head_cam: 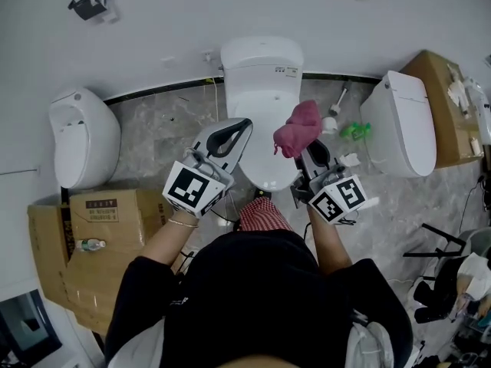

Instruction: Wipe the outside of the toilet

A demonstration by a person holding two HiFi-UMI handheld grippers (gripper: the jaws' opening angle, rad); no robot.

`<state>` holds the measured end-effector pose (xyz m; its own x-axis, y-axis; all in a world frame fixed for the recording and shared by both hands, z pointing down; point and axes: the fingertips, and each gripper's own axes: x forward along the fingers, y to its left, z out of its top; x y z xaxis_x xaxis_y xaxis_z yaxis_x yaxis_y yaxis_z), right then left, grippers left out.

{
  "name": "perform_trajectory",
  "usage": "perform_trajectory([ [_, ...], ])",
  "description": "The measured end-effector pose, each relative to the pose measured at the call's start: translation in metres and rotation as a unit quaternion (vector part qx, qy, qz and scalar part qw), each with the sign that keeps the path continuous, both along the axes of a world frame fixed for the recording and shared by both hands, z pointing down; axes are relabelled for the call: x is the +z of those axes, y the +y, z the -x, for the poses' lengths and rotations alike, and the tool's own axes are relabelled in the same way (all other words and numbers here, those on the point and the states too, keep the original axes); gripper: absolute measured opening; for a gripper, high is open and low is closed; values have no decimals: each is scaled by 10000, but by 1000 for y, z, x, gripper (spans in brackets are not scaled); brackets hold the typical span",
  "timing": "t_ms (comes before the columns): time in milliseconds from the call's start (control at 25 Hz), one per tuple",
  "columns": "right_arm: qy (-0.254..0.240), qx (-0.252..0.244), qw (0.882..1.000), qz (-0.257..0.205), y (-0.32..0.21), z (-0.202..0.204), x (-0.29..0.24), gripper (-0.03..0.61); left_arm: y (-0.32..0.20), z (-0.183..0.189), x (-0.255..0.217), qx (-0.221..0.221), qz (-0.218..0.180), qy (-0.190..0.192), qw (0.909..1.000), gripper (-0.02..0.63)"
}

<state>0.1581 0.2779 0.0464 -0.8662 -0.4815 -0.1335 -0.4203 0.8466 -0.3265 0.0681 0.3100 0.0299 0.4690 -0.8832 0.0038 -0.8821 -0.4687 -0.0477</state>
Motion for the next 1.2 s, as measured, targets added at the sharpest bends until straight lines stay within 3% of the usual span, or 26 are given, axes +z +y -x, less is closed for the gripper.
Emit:
perform_trajectory([
  [640, -89, -63, 9999, 36, -135, -1, 6, 60, -115, 31, 0, -596, 12, -95, 9982, 11],
  [1040, -244, -212, 9989, 332, -171, -5, 19, 60, -141, 37, 6, -770, 232, -250, 9964, 11],
  [1200, -99, -212, 9995, 212, -176, 4, 21, 60, -151, 45, 8, -747, 199, -235, 9967, 11],
])
